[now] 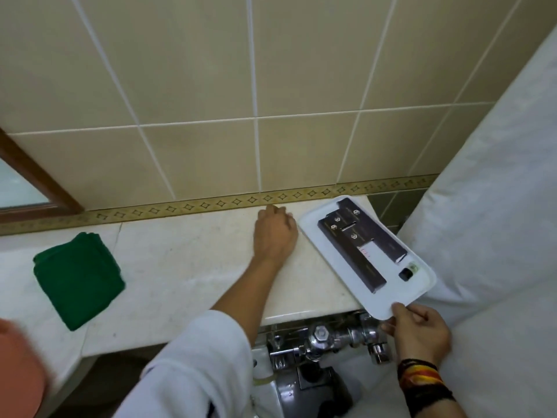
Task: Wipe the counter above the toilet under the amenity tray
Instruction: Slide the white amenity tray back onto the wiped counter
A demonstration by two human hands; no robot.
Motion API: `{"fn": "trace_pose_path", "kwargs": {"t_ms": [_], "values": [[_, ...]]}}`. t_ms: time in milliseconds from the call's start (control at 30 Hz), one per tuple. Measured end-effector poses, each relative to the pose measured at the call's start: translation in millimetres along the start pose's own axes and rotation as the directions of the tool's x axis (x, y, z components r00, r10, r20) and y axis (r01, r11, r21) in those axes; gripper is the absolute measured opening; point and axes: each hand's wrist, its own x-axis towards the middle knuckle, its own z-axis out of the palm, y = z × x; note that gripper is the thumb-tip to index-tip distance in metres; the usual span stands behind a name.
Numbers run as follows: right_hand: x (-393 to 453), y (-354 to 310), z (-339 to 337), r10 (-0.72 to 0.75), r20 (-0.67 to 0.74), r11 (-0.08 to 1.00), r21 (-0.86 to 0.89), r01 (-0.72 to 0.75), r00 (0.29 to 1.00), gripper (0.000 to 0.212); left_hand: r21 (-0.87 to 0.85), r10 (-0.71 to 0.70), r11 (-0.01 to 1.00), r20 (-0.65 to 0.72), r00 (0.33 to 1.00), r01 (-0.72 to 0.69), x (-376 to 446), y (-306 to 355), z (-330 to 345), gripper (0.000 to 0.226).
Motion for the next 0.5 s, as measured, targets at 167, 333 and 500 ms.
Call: {"fn": "trace_pose_path", "kwargs": {"t_ms": [167, 333, 500], "values": [[1.5, -5.7, 0.9, -0.04, 0.036, 0.996, -0.075, 0.042, 0.999, 0.015, 0.132, -0.049, 0.991, 0.115, 0.992, 0.033, 9.1, 18.1, 16.1, 0.046], [-2.9, -27.8, 6.8, -0.18, 0.125, 0.962, -0.186, 0.201, 0.976, 0.009, 0.13, -0.221, 0.967, -0.014, 0.975, 0.221, -0.2, 10.1, -2.0, 0.052], [-23.2, -53.0, 55.0, -0.252, 0.358, 0.897, -0.261, 0.356, 0.899, 0.012, 0.076, -0.373, 0.918, -0.165, 0.913, 0.388, -31.2, -62.2, -63.7, 0.052]]}}
